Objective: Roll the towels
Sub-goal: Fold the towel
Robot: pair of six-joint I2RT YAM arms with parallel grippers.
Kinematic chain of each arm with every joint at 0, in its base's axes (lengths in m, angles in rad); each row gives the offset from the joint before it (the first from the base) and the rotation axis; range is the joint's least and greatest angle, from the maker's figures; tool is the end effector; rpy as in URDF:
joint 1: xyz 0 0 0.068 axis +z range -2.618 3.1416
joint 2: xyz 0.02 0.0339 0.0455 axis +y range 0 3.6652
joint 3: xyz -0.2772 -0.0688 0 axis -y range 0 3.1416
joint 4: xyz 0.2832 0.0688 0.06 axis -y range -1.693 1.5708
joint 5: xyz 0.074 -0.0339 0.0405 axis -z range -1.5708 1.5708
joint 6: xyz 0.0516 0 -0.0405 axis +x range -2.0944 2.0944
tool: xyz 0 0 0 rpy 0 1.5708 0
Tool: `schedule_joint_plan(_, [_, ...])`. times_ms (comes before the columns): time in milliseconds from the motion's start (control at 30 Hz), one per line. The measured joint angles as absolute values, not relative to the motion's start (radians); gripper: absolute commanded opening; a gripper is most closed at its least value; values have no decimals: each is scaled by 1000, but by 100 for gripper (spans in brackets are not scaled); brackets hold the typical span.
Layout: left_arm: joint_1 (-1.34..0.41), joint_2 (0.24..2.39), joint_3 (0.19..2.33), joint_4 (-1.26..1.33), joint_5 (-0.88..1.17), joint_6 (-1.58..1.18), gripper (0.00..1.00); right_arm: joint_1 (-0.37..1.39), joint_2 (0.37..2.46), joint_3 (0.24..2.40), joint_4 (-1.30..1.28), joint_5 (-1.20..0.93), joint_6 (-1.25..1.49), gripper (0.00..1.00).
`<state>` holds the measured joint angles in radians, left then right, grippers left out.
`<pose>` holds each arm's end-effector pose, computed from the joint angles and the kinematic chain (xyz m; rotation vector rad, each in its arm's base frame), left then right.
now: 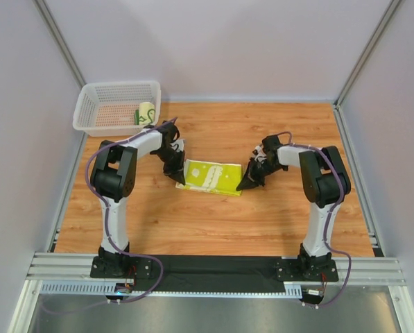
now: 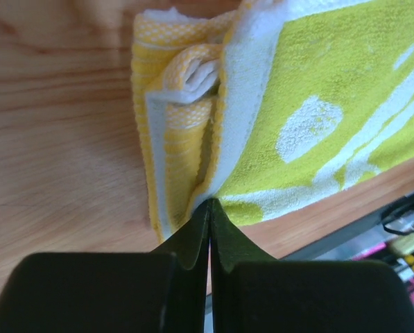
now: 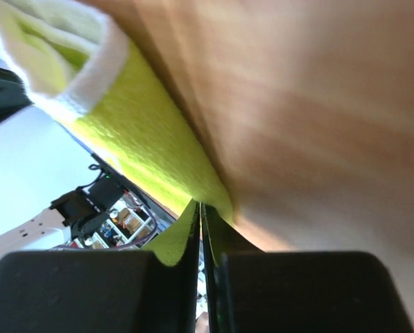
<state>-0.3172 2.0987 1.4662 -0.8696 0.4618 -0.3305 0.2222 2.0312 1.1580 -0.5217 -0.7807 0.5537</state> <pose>0.4031 -0.1565 0.1140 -0.0043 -2.9790 0.6965 0.3728 0.1215 0.0744 -0.3585 -2.7533 -1.1494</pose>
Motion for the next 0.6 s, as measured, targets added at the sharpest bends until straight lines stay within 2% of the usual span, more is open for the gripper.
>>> schedule_joint_plan(67, [-317, 2099, 1486, -888, 419, -318, 2, 230, 2009, 1160, -588, -738, 547, 5])
schedule_joint_plan(100, [-318, 2099, 1501, -902, 386, -307, 7, 238, 1995, 1163, -627, -706, 538, 5])
schedule_joint_plan(200, [-318, 2099, 1549, -933, 273, -281, 14, 256, 1972, 1205, -719, -647, 513, 6])
schedule_joint_plan(233, [-318, 2099, 1571, -944, 237, -274, 19, 261, 1969, 1228, -738, -642, 508, 6])
schedule_joint_plan(400, [-329, 2098, 1683, -993, 135, -251, 28, 270, 1967, 1374, -751, -680, 506, 6])
schedule_joint_plan(600, [-354, 2065, 1703, -1028, 126, -248, 31, 274, 2023, 1498, -708, -762, 526, 4])
